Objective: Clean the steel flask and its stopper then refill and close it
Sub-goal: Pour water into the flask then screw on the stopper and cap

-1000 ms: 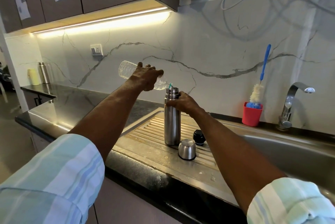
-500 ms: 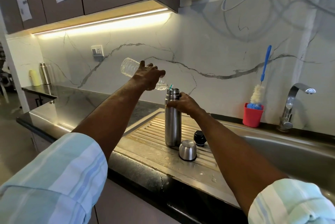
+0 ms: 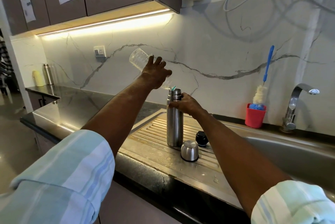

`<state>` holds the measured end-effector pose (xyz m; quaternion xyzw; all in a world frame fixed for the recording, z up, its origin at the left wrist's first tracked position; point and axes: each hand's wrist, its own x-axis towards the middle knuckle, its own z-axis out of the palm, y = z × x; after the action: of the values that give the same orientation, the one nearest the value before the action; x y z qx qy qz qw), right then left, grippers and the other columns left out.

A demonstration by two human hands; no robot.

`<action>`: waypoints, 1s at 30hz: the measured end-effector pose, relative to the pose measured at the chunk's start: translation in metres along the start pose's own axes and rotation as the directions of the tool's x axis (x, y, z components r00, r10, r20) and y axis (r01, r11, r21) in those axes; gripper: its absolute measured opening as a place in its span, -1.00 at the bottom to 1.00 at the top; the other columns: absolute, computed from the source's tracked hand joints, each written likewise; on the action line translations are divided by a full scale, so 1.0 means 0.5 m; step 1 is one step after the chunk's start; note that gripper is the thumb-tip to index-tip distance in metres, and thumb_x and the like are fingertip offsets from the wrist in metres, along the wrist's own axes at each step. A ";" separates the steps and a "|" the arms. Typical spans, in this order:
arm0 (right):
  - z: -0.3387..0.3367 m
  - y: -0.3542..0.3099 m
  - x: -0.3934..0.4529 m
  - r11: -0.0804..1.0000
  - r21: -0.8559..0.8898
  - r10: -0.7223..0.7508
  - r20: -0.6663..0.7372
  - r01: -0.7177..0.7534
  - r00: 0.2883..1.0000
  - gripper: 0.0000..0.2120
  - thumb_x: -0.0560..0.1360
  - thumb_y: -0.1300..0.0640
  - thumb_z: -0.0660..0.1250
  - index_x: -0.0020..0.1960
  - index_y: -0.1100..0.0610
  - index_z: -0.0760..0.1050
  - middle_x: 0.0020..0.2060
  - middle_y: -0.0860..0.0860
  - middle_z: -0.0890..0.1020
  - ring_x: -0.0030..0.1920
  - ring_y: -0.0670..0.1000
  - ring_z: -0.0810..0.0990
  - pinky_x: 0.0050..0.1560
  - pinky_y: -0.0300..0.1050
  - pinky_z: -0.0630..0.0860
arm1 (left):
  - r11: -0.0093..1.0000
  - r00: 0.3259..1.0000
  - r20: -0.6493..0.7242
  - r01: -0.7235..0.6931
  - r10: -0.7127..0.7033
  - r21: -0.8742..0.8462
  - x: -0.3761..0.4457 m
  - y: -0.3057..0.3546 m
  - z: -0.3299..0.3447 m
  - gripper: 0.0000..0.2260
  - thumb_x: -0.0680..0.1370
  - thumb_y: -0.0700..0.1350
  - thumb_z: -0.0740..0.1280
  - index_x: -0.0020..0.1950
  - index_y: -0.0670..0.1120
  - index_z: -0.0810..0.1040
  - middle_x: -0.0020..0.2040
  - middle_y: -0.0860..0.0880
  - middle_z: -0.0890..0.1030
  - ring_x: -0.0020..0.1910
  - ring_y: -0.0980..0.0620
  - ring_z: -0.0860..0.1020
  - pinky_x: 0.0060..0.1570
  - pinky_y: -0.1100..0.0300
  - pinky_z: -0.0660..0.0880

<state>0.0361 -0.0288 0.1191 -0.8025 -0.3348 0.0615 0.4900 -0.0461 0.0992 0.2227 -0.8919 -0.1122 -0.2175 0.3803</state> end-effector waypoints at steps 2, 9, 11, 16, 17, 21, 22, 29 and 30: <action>0.000 -0.002 0.000 1.000 -0.004 0.005 -0.002 -0.005 1.000 -0.40 0.44 0.05 0.48 0.40 0.12 0.34 0.23 0.12 0.54 0.19 0.10 0.53 0.17 -0.03 0.49 | 0.999 1.000 -0.003 -0.007 0.007 0.036 0.003 0.003 -0.005 -0.49 0.52 -0.18 0.36 0.45 0.08 0.38 0.45 -0.17 0.27 0.50 -0.23 0.12 0.50 -0.18 0.00; 0.003 0.001 0.004 1.000 -0.022 0.004 -0.003 -0.004 1.000 -0.37 0.40 0.01 0.51 0.39 0.11 0.37 0.21 0.10 0.57 0.17 0.09 0.55 0.21 0.04 0.51 | 0.984 0.997 -0.003 -0.079 0.080 0.163 0.017 0.015 -0.025 -0.58 0.62 -0.12 0.26 0.47 0.11 0.36 0.52 -0.17 0.20 0.54 -0.25 0.04 0.52 -0.22 -0.12; 0.003 0.002 0.005 0.999 -0.037 0.006 -0.012 -0.006 1.000 -0.34 0.39 -0.02 0.52 0.39 0.11 0.37 0.21 0.10 0.57 0.17 0.10 0.55 0.22 0.05 0.51 | 0.979 0.995 -0.001 -0.098 0.099 0.180 0.022 0.018 -0.031 -0.60 0.64 -0.11 0.23 0.47 0.13 0.37 0.54 -0.16 0.20 0.56 -0.24 0.02 0.51 -0.24 -0.16; 0.003 0.003 0.007 0.998 -0.067 0.011 -0.025 -0.013 1.000 -0.32 0.35 -0.05 0.54 0.37 0.11 0.39 0.19 0.10 0.59 0.15 0.10 0.57 0.23 0.09 0.51 | 0.964 0.991 0.015 -0.136 0.136 0.228 0.032 0.028 -0.040 -0.63 0.66 -0.08 0.21 0.47 0.16 0.37 0.55 -0.15 0.21 0.57 -0.23 -0.01 0.50 -0.25 -0.21; 0.003 0.004 0.009 0.998 -0.069 0.011 -0.026 -0.013 1.000 -0.32 0.35 -0.05 0.54 0.37 0.11 0.39 0.19 0.10 0.59 0.16 0.10 0.57 0.23 0.10 0.51 | 0.962 0.990 0.020 -0.140 0.139 0.233 0.033 0.029 -0.040 -0.62 0.66 -0.07 0.21 0.47 0.17 0.36 0.55 -0.14 0.21 0.57 -0.22 -0.02 0.49 -0.25 -0.21; 0.003 0.006 0.010 0.997 -0.079 0.006 -0.028 -0.008 1.000 -0.31 0.35 -0.06 0.54 0.38 0.12 0.37 0.21 0.11 0.58 0.18 0.11 0.55 0.25 0.10 0.48 | 0.957 0.988 0.015 -0.149 0.151 0.249 0.035 0.030 -0.040 -0.62 0.66 -0.05 0.22 0.48 0.17 0.35 0.54 -0.13 0.23 0.57 -0.22 -0.01 0.49 -0.26 -0.20; 0.004 0.005 0.009 0.997 -0.082 0.007 -0.026 -0.009 1.000 -0.31 0.36 -0.06 0.54 0.38 0.12 0.37 0.22 0.10 0.57 0.19 0.11 0.54 0.26 0.09 0.48 | 0.957 0.989 0.016 -0.149 0.150 0.249 0.034 0.030 -0.041 -0.62 0.66 -0.06 0.21 0.48 0.17 0.35 0.54 -0.13 0.23 0.57 -0.22 -0.01 0.49 -0.26 -0.20; -0.001 -0.002 -0.006 0.994 -0.112 0.007 -0.044 -0.012 0.999 -0.32 0.35 -0.11 0.54 0.37 0.10 0.39 0.21 0.08 0.58 0.17 0.08 0.55 0.20 0.00 0.50 | 0.978 0.998 0.017 -0.063 0.061 0.197 0.012 0.023 -0.035 -0.54 0.62 -0.09 0.26 0.52 0.07 0.30 0.53 -0.19 0.23 0.56 -0.22 0.04 0.51 -0.23 -0.14; -0.004 -0.002 -0.012 0.991 -0.131 0.013 -0.043 -0.018 0.999 -0.30 0.35 -0.15 0.53 0.36 0.11 0.38 0.21 0.08 0.57 0.17 0.08 0.54 0.15 -0.03 0.49 | 0.982 0.999 0.012 -0.040 0.038 0.186 0.005 0.021 -0.033 -0.52 0.61 -0.09 0.28 0.53 0.04 0.29 0.52 -0.20 0.24 0.55 -0.23 0.05 0.51 -0.23 -0.12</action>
<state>0.0319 -0.0336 0.1196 -0.8367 -0.3214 0.0264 0.4426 -0.0451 0.0801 0.2275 -0.8553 -0.1161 -0.1948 0.4659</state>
